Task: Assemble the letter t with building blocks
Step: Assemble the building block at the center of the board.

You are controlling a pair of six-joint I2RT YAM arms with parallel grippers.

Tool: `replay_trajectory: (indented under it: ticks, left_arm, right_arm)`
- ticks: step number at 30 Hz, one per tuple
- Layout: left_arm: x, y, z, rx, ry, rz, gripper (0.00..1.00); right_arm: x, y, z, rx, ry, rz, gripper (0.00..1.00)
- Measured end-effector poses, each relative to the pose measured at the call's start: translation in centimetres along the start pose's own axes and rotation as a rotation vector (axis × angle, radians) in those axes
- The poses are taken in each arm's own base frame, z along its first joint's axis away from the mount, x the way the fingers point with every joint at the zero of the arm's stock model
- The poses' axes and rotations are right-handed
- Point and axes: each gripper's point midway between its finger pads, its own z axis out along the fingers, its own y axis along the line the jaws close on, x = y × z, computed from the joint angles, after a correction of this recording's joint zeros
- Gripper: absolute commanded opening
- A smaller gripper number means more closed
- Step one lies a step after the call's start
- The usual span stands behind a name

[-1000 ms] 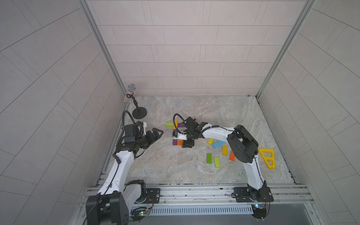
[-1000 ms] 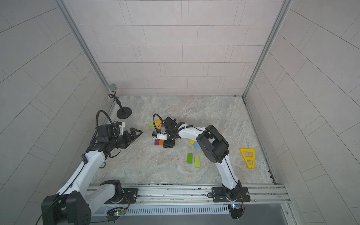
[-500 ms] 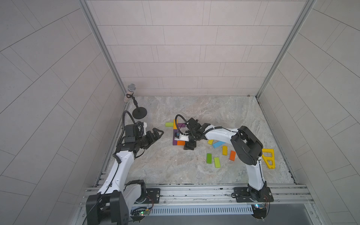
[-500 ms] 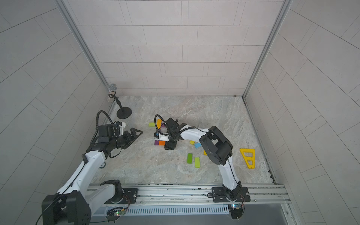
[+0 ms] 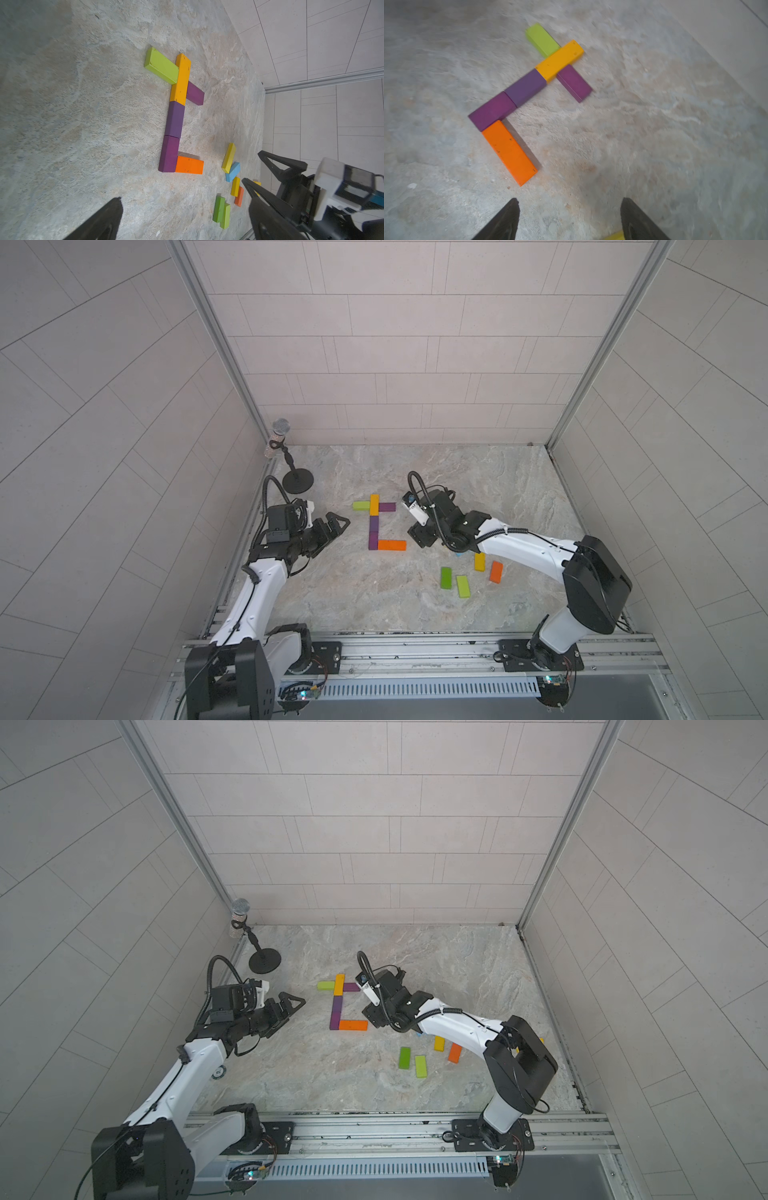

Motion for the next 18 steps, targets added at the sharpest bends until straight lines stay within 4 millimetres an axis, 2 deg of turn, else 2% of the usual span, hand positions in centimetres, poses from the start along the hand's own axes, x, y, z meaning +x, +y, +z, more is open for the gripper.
replay_trajectory:
  ticks: [3, 5, 11, 18]
  left_arm:
    - [0.0, 0.1, 0.0, -0.002, -0.001, -0.001, 1.0]
    - [0.0, 0.2, 0.1, -0.005, 0.003, -0.004, 1.0]
    - [0.1, 0.3, 0.2, -0.007, 0.006, -0.007, 1.0]
    - [0.1, 0.3, 0.2, -0.007, 0.007, -0.007, 1.0]
  right_arm:
    - [3.0, -0.5, 0.6, 0.082, 0.057, 0.095, 0.77]
    - [4.0, -0.5, 0.8, 0.123, 0.08, 0.13, 0.76]
    - [3.5, -0.4, 1.4, 0.175, 0.065, 0.201, 0.71]
    - [4.2, 0.2, 3.6, 0.176, 0.096, 0.24, 0.64]
